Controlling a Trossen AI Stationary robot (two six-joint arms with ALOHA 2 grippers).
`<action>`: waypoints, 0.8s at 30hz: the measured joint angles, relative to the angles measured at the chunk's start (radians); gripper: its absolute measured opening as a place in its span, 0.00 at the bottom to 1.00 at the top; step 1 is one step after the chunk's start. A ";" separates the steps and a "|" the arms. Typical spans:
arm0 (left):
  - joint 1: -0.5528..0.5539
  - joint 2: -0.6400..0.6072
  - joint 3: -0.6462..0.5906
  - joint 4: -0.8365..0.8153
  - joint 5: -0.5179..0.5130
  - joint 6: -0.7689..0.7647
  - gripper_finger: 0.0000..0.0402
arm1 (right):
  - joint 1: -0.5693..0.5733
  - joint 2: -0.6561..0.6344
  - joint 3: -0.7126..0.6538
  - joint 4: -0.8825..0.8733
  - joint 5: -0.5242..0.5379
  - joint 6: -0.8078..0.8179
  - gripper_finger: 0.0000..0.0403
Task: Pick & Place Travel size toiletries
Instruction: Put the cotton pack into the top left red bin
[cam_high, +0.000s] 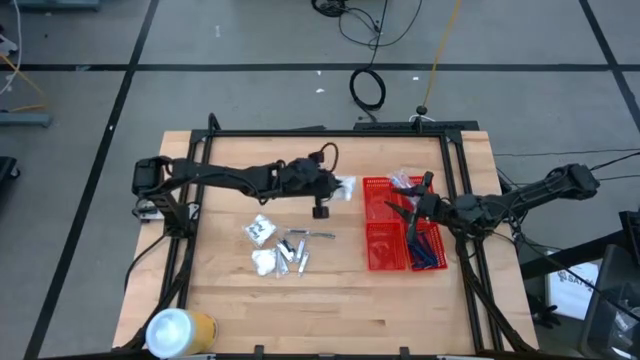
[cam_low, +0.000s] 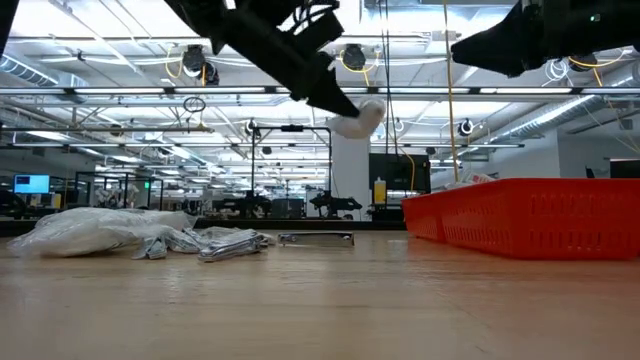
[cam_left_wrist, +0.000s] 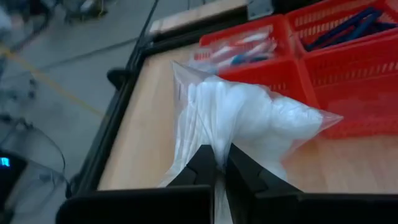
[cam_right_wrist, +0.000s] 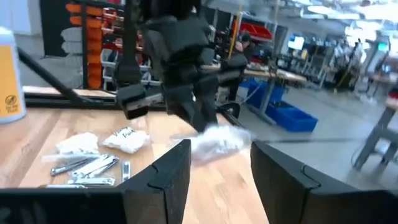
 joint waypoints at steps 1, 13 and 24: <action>0.002 0.007 0.007 0.027 0.012 0.023 0.01 | -0.009 0.000 0.000 -0.009 0.000 0.023 0.39; 0.031 0.215 0.216 0.082 0.201 0.049 0.02 | -0.074 0.003 0.000 -0.001 -0.004 0.031 0.39; 0.035 0.386 0.359 0.057 0.259 -0.001 0.06 | -0.076 -0.007 0.000 0.018 -0.004 -0.008 0.39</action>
